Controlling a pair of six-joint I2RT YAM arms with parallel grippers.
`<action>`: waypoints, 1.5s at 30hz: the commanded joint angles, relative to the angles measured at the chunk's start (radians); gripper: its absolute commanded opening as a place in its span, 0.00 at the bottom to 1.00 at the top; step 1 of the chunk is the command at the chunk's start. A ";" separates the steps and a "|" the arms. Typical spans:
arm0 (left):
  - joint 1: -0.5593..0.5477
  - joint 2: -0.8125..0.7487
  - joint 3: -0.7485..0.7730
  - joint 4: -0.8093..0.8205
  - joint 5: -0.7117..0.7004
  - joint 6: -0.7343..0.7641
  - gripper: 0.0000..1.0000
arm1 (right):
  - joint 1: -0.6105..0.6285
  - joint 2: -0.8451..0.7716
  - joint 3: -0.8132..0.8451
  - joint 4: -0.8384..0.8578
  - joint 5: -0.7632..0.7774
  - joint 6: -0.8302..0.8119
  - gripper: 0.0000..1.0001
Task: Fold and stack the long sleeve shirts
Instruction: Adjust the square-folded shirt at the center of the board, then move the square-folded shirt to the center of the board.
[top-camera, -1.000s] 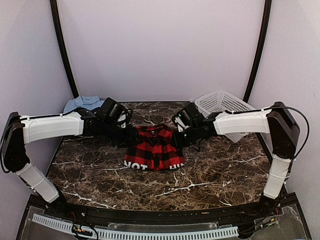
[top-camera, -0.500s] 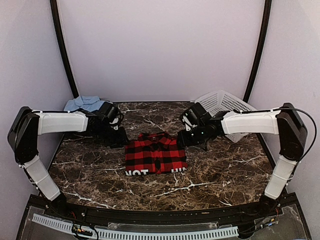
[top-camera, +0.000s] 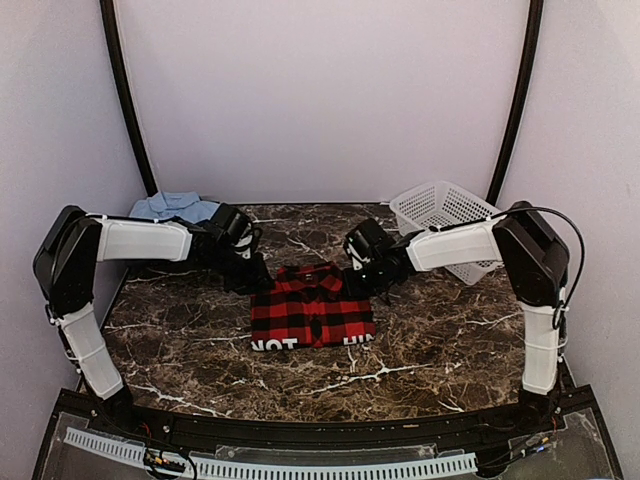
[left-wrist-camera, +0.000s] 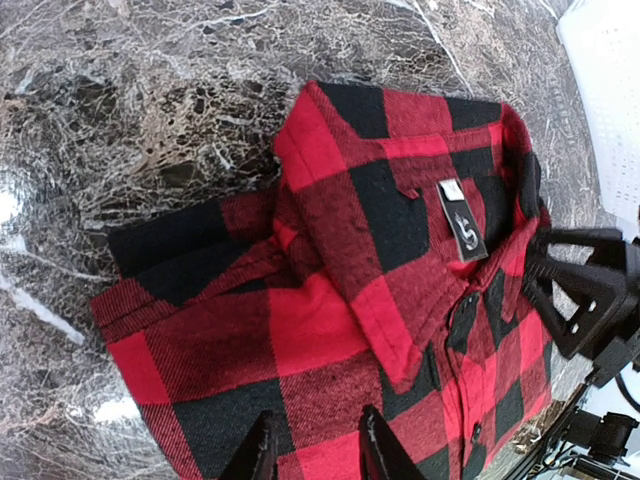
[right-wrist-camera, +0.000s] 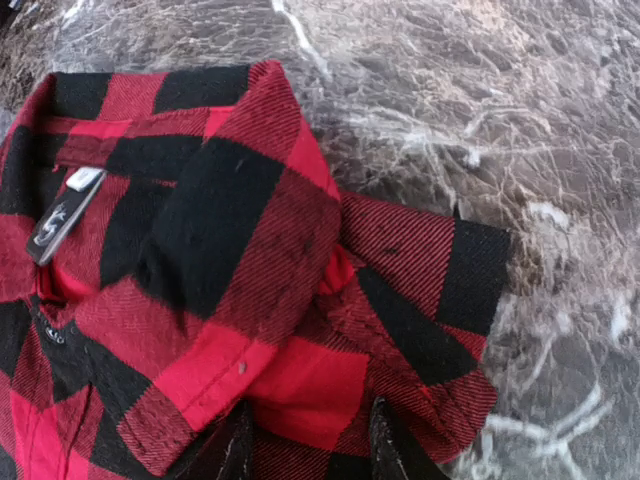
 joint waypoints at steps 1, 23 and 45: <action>-0.005 -0.006 0.035 -0.013 0.005 0.023 0.28 | -0.047 0.053 0.002 0.038 -0.002 0.019 0.38; 0.097 -0.231 -0.023 -0.140 -0.321 -0.024 0.31 | 0.217 -0.144 0.008 -0.082 0.128 0.022 0.60; 0.233 -0.231 -0.238 0.106 -0.348 -0.121 0.44 | 0.309 -0.034 -0.107 -0.161 0.316 0.120 0.81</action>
